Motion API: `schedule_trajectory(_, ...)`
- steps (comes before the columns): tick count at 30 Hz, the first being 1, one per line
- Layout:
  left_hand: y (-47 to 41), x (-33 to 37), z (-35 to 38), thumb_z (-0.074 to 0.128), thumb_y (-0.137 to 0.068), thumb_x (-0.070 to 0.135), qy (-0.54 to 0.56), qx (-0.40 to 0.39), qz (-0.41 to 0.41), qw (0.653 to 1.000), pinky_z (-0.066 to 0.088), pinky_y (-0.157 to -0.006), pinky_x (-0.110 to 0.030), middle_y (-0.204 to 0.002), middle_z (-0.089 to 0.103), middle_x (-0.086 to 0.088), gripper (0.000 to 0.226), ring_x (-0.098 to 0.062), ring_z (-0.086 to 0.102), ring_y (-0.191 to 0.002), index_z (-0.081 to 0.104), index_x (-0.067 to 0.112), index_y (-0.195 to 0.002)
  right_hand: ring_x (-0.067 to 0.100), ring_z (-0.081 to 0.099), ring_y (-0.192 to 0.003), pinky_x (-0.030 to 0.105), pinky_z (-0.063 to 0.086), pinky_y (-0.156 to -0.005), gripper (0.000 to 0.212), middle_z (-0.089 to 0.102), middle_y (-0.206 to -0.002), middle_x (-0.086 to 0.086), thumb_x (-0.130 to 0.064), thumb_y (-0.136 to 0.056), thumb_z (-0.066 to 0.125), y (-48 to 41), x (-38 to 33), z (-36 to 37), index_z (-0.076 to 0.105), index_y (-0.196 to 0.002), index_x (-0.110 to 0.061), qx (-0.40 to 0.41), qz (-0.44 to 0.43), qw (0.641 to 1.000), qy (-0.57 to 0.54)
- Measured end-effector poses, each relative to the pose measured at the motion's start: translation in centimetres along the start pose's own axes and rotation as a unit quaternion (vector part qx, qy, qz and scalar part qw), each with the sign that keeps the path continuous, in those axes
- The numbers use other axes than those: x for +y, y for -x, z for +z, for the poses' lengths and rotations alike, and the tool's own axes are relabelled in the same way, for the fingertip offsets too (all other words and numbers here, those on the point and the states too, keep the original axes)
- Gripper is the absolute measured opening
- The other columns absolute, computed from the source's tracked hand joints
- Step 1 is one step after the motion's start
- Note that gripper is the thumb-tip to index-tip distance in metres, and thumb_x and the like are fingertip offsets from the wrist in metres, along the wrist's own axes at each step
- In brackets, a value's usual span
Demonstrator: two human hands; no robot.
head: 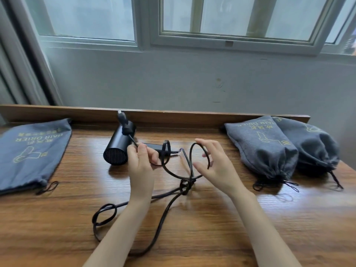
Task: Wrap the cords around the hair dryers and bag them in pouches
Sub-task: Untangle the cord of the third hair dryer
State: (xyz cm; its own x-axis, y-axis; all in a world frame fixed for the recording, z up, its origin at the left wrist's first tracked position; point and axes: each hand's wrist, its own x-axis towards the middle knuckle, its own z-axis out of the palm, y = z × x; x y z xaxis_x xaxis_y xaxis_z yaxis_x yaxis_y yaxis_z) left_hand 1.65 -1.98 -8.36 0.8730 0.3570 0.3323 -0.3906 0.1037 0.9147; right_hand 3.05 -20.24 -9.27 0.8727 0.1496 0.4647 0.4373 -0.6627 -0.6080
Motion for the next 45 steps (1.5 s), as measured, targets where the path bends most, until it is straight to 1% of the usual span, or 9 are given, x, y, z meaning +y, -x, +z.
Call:
schedule_trajectory(3,0.2,0.3,0.4,0.033,-0.101,0.02,0.007,-0.047,-0.003,0.999,0.045,-0.052,-0.016,-0.062,0.049,0.002,0.02,-0.003,0.049,-0.051,0.04,0.011,-0.084,0.005,0.038,-0.126,0.019,0.027,-0.106,0.049,0.048,-0.132,-0.01,-0.048,-0.08,0.06,0.3,-1.6,0.8,0.057,-0.122,-0.025,-0.027,-0.112,0.993,0.019)
schedule_trajectory(7,0.8,0.3,0.8,0.044,-0.092,0.023,0.056,-0.161,-0.01,0.985,0.05,-0.058,-0.02,-0.061,0.057,0.005,0.013,-0.008,0.057,-0.06,0.045,0.011,-0.088,-0.002,0.042,-0.122,0.043,0.009,-0.117,0.042,0.056,-0.12,-0.02,-0.051,-0.085,0.047,0.8,-2.5,2.6,0.057,-0.119,-0.03,-0.082,-0.121,0.988,0.058)
schedule_trajectory(13,0.3,-0.3,0.0,0.057,-0.086,0.038,-0.093,-0.259,0.049,0.96,0.051,-0.063,-0.02,-0.071,0.062,0.011,0.025,-0.003,0.058,-0.07,0.062,0.016,-0.078,0.012,0.06,-0.071,0.033,0.046,-0.065,0.035,0.067,-0.074,-0.006,-0.039,-0.094,0.041,-0.1,-2.7,1.1,0.069,-0.078,-0.025,0.075,-0.024,0.996,-0.032)
schedule_trajectory(19,2.0,-1.8,0.7,0.069,-0.075,0.046,-0.404,-0.496,0.096,0.762,0.05,-0.077,-0.03,-0.102,0.053,0.012,0.045,-0.007,0.053,-0.086,0.046,0.027,-0.109,0.007,0.057,-0.065,0.019,0.046,-0.068,0.037,0.068,-0.069,-0.012,-0.019,-0.1,0.039,-1.7,-2.6,-1.4,0.064,-0.074,-0.01,0.098,0.001,0.981,-0.166)
schedule_trajectory(25,1.4,-0.9,0.4,0.049,-0.093,0.006,-0.176,-0.426,0.045,0.886,0.043,-0.05,-0.02,-0.061,0.055,0.009,0.016,-0.005,0.05,-0.051,0.048,0.022,-0.097,-0.003,0.058,-0.066,0.021,0.043,-0.071,0.034,0.067,-0.069,-0.014,-0.021,-0.1,0.039,-3.3,-0.2,-5.0,0.065,-0.078,-0.02,0.13,0.039,0.978,-0.161)
schedule_trajectory(30,-0.4,0.0,-0.3,0.039,-0.097,0.015,0.003,-0.227,-0.035,0.973,0.025,-0.036,-0.013,-0.052,0.043,0.009,0.011,-0.004,0.03,-0.041,0.047,0.013,-0.09,0.013,0.059,-0.06,0.025,0.05,-0.068,0.034,0.062,-0.053,-0.002,-0.02,-0.102,0.032,-3.9,2.2,-8.4,0.054,-0.075,-0.017,0.178,0.1,0.947,-0.249)
schedule_trajectory(37,-1.9,-0.6,-1.1,0.032,-0.101,0.021,0.145,-0.049,-0.18,0.972,0.017,-0.03,-0.013,-0.054,0.043,0.008,0.027,-0.002,0.023,-0.032,0.039,0.016,-0.076,0.005,0.032,-0.034,0.013,0.038,-0.039,0.034,0.031,-0.038,-0.009,-0.025,-0.103,0.027,-3.5,2.3,-10.7,0.048,-0.079,-0.013,0.273,0.208,0.757,-0.557)
schedule_trajectory(42,-1.7,-1.3,-0.9,0.031,-0.102,0.024,0.159,-0.012,-0.234,0.959,0.017,-0.029,-0.014,-0.055,0.043,0.004,0.029,-0.002,0.024,-0.03,0.04,0.014,-0.076,0.002,0.02,-0.031,0.014,0.016,-0.029,0.037,0.027,-0.041,-0.01,-0.033,-0.102,0.027,-2.7,2.8,-10.9,0.051,-0.083,-0.012,0.174,0.262,0.85,-0.422)
schedule_trajectory(45,-2.0,-1.3,-1.2,0.03,-0.102,0.026,0.17,0.027,-0.234,0.957,0.018,-0.028,-0.015,-0.058,0.04,0.003,0.031,-0.003,0.024,-0.029,0.039,0.014,-0.074,0.003,0.025,-0.032,0.014,0.022,-0.03,0.028,0.034,-0.042,-0.009,-0.021,-0.101,0.034,-2.4,3.5,-11.1,0.049,-0.079,-0.012,0.227,0.277,0.815,-0.455)
